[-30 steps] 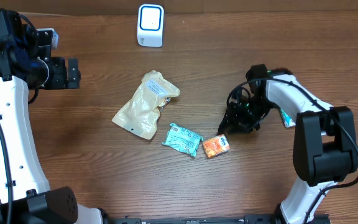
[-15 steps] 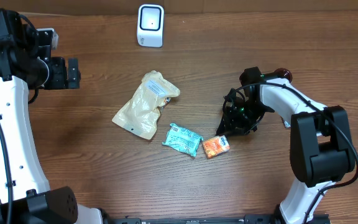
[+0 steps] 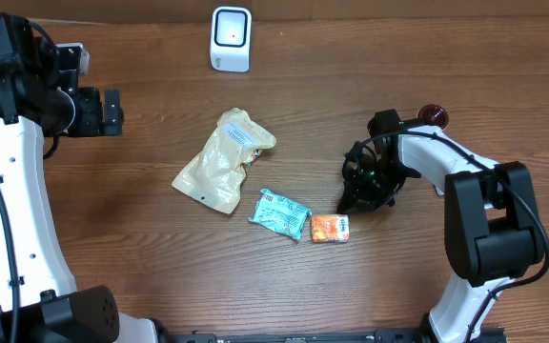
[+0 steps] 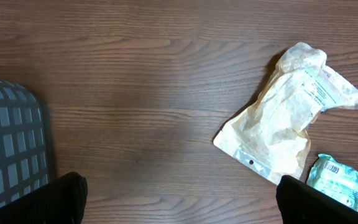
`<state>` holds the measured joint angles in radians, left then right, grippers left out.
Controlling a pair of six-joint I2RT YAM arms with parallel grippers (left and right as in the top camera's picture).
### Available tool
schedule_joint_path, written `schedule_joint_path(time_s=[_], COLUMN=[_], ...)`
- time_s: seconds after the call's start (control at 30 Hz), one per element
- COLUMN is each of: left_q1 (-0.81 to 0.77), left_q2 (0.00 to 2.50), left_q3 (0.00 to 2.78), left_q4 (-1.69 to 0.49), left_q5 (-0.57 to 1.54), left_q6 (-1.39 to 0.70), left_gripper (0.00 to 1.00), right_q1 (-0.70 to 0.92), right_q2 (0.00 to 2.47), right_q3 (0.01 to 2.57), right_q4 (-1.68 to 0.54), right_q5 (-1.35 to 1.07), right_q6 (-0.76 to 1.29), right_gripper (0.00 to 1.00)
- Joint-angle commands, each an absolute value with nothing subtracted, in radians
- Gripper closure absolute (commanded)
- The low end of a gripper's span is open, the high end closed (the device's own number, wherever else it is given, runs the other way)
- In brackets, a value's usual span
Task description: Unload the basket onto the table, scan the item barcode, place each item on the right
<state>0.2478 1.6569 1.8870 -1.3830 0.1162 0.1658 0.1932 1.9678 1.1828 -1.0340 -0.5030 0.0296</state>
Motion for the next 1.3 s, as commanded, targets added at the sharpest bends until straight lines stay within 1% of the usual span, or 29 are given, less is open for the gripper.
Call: schedule_joint_path(time_s=[0.0, 0.1, 0.23, 0.33, 0.37, 0.43, 0.5, 0.57, 0.7, 0.8, 1.07, 1.17, 1.27], left_q1=[0.235, 0.235, 0.235, 0.235, 0.235, 0.235, 0.235, 0.235, 0.235, 0.235, 0.235, 0.235, 0.235], left_q2=[1.662, 1.662, 1.662, 1.662, 1.662, 1.662, 1.662, 1.662, 1.662, 1.662, 1.662, 1.662, 1.662], left_q3=[1.886, 1.886, 1.886, 1.886, 1.886, 1.886, 1.886, 1.886, 1.886, 1.886, 1.886, 1.886, 1.886], left_q4=[-1.383, -1.383, -1.383, -1.383, -1.383, -1.383, -1.383, -1.383, -1.383, -1.383, -1.383, -1.383, -1.383], left_q5=[0.116, 0.116, 0.115, 0.116, 0.116, 0.115, 0.115, 0.116, 0.116, 0.116, 0.116, 0.116, 0.116], left_q6=[0.187, 0.187, 0.187, 0.187, 0.187, 0.187, 0.187, 0.187, 0.187, 0.187, 0.187, 0.187, 0.187], left_gripper=[0.00, 0.00, 0.00, 0.00, 0.00, 0.00, 0.00, 0.00, 0.00, 0.00, 0.00, 0.00, 0.00], right_q1=[0.196, 0.196, 0.196, 0.194, 0.194, 0.194, 0.194, 0.195, 0.196, 0.196, 0.196, 0.196, 0.197], right_q2=[1.944, 1.944, 1.944, 1.944, 1.944, 1.944, 1.944, 1.944, 1.944, 1.944, 1.944, 1.944, 1.944], right_q3=[1.179, 1.180, 1.201, 1.259, 1.285, 1.336, 1.363, 1.362, 1.334, 1.302, 1.216, 1.185, 1.156], right_q4=[-1.019, -0.998, -0.994, -1.045, -1.075, -1.156, -1.224, -1.274, -1.333, -1.333, -1.213, -1.152, -1.099], right_q5=[-0.590, -0.654, -0.649, -0.613, -0.593, -0.542, -0.503, -0.482, -0.463, -0.458, -0.453, -0.457, -0.473], right_q6=[0.030, 0.039, 0.095, 0.097, 0.097, 0.097, 0.102, 0.109, 0.109, 0.109, 0.109, 0.117, 0.128], right_gripper=[0.96, 0.96, 0.96, 0.95, 0.85, 0.61, 0.50, 0.44, 0.44, 0.45, 0.47, 0.52, 0.60])
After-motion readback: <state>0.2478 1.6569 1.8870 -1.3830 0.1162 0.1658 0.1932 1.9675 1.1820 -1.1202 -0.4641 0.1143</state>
